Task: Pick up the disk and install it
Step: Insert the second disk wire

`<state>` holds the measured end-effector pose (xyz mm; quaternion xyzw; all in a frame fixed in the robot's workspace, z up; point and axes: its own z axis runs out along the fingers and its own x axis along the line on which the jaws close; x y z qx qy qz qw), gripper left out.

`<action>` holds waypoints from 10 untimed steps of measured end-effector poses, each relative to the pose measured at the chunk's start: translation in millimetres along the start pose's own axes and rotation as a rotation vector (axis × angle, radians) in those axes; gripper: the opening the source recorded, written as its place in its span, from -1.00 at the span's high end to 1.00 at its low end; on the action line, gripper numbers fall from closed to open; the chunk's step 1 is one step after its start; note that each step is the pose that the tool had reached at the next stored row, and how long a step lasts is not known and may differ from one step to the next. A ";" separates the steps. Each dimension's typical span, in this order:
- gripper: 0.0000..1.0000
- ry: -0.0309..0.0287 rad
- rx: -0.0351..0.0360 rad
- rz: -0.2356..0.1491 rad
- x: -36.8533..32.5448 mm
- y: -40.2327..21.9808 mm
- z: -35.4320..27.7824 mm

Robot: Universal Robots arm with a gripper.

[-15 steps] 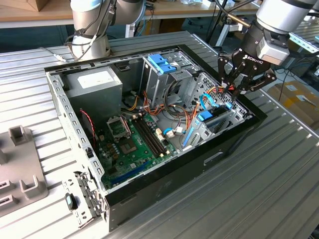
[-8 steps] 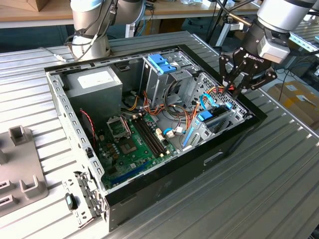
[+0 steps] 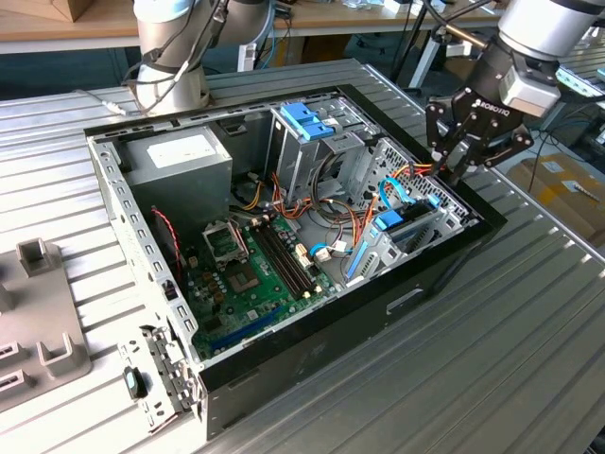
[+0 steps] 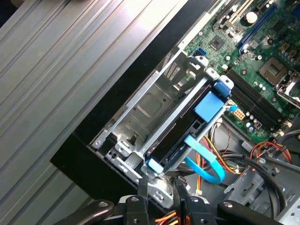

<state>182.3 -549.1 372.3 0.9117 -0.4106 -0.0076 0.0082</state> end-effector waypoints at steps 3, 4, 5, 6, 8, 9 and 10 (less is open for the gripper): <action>0.29 0.0000 0.0000 0.000 5.3 -6.0 -0.2; 0.29 0.0000 0.0000 0.000 7.9 -8.9 -0.2; 0.29 0.0000 0.0000 0.000 11.0 -12.4 -0.3; 0.29 -0.0001 0.0000 0.000 12.5 -14.0 -0.3; 0.29 0.0001 -0.0001 0.000 15.2 -17.3 -0.5; 0.29 0.0000 -0.0001 0.000 15.3 -17.4 -0.5; 0.29 0.0001 0.0000 0.000 15.3 -17.4 -0.5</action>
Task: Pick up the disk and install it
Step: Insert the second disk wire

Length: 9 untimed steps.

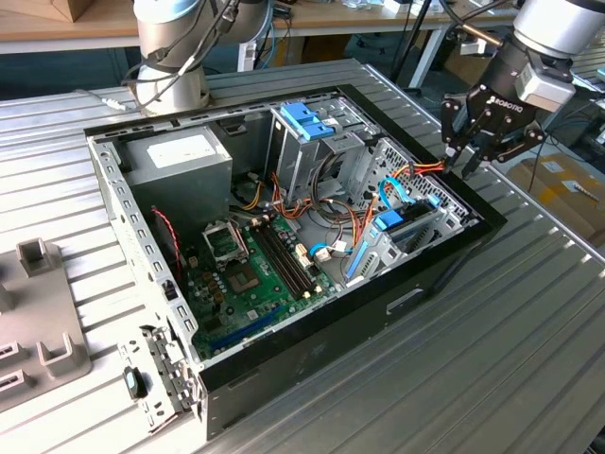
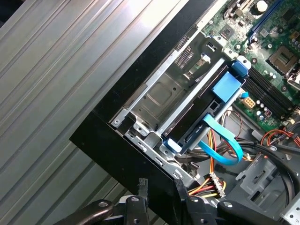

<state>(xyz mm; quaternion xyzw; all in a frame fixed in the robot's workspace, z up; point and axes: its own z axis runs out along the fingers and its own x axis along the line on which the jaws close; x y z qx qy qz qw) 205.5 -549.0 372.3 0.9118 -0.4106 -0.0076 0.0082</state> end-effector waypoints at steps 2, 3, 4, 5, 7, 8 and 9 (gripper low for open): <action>0.29 0.0000 0.0000 0.000 0.6 -0.6 0.0; 0.29 0.0000 0.0000 0.000 0.6 -0.6 0.0; 0.29 0.0000 0.0000 0.000 0.6 -0.6 0.0; 0.29 0.0000 0.0000 0.000 0.6 -0.7 0.0; 0.29 -0.0001 0.0000 0.000 0.7 -0.7 0.0; 0.29 0.0000 0.0000 0.000 0.7 -0.8 0.0; 0.29 0.0000 0.0000 -0.001 0.9 -1.0 0.0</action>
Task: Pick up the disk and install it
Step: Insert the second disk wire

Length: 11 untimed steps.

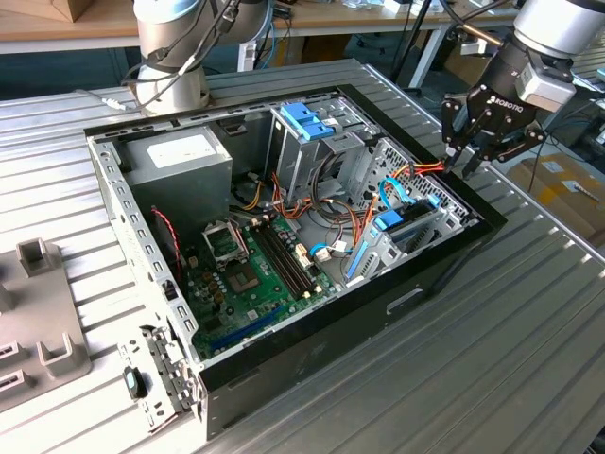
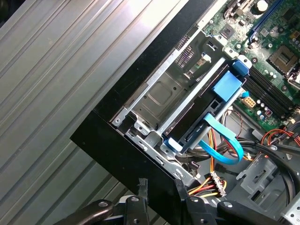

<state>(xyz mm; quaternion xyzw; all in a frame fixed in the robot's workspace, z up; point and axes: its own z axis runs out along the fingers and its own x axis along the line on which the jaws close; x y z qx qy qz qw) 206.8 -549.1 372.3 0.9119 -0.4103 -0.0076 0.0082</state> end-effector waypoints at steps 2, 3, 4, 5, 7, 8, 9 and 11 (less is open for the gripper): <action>0.29 0.0000 0.0000 -0.003 0.2 -0.2 0.0; 0.29 0.0000 0.0000 -0.004 0.2 -0.3 0.0; 0.29 0.0002 -0.0002 -0.004 0.3 -0.2 -0.4; 0.29 0.0002 -0.0002 -0.005 0.2 -0.2 -2.0; 0.29 0.0001 0.0000 -0.006 0.2 -0.1 -7.4; 0.29 0.0002 -0.0001 -0.007 0.2 -0.1 -8.4; 0.29 0.0002 0.0000 -0.021 0.2 -0.1 -8.3; 0.29 0.0013 -0.0004 -0.064 0.1 -0.2 -8.2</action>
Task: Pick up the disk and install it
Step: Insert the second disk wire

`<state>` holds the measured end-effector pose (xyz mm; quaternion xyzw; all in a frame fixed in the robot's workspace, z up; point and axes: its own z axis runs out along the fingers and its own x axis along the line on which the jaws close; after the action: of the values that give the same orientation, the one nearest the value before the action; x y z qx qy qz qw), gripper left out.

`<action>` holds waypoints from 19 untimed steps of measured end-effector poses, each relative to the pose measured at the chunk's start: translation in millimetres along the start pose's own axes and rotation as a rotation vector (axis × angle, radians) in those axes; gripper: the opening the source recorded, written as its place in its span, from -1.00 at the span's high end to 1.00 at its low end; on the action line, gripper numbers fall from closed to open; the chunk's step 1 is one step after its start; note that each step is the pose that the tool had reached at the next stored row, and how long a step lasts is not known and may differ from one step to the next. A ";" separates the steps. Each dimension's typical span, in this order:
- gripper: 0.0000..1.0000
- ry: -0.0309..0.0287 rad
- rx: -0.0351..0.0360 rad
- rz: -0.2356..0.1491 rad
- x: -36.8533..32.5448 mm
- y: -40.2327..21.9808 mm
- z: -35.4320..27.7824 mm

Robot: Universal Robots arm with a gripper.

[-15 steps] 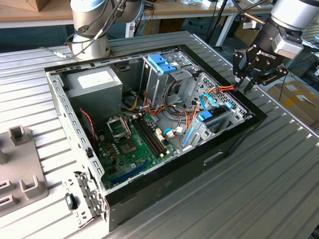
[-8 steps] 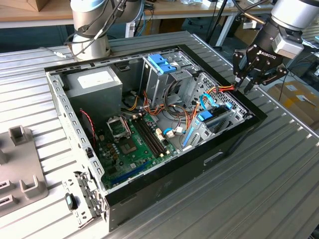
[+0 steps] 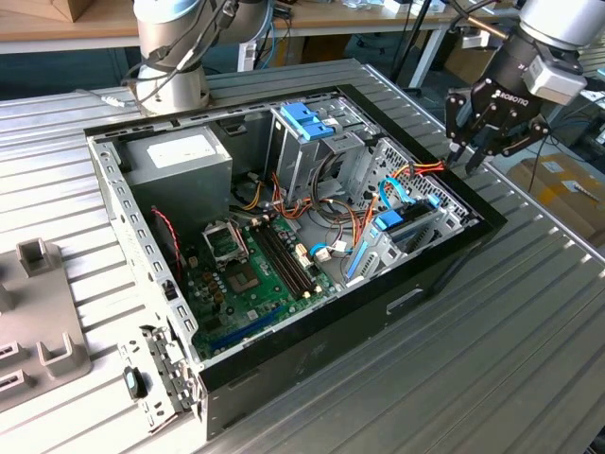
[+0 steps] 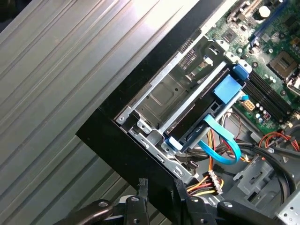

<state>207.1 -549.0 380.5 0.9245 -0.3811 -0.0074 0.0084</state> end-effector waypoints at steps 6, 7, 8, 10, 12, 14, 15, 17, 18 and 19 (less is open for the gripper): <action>0.29 0.0023 -0.0008 -0.104 -3.5 -3.3 2.6; 0.29 0.0024 -0.0008 -0.110 -4.3 -3.6 3.3; 0.29 0.0025 -0.0008 -0.114 -5.3 -3.8 4.0; 0.29 0.0026 -0.0009 -0.119 -8.0 -6.3 7.1; 0.29 0.0025 -0.0008 -0.119 -11.7 -10.2 9.2; 0.29 0.0027 -0.0010 -0.119 -14.4 -12.8 10.3; 0.29 0.0024 -0.0007 -0.120 -14.3 -13.2 11.0; 0.29 0.0027 -0.0010 -0.119 -13.6 -14.1 11.3; 0.29 0.0027 -0.0010 -0.120 -13.1 -14.5 11.4; 0.29 0.0027 -0.0009 -0.120 -11.8 -15.9 11.5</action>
<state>209.7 -529.5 368.8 0.9456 -0.3252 -0.0068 0.0089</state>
